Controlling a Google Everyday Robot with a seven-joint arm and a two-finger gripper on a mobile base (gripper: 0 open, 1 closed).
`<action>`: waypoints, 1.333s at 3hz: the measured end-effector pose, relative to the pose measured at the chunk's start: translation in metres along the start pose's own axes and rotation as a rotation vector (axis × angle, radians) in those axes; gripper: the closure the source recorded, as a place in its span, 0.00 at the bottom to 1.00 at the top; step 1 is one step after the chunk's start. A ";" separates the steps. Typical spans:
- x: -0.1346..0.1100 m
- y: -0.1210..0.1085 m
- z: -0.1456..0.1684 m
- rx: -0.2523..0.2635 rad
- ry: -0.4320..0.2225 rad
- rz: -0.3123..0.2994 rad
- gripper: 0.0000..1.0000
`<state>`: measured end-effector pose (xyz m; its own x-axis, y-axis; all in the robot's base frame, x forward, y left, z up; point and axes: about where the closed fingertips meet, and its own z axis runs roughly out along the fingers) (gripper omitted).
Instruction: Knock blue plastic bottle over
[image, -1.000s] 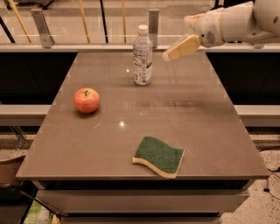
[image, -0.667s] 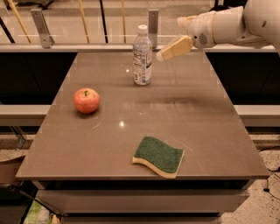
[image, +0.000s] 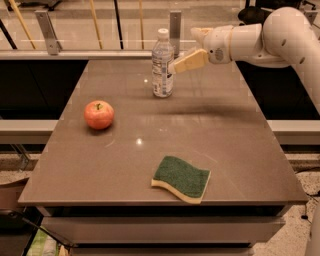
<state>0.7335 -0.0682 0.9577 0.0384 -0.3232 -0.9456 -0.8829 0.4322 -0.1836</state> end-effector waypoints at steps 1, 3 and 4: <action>0.008 0.009 0.017 -0.027 -0.031 0.037 0.00; 0.016 0.020 0.040 -0.126 -0.083 0.115 0.00; 0.017 0.023 0.042 -0.149 -0.098 0.145 0.00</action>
Offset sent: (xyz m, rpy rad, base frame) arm 0.0028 0.0382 -0.0336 0.1251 0.0972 0.0888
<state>0.7338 -0.0282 0.9257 -0.0550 -0.1800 -0.9821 -0.9417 0.3364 -0.0090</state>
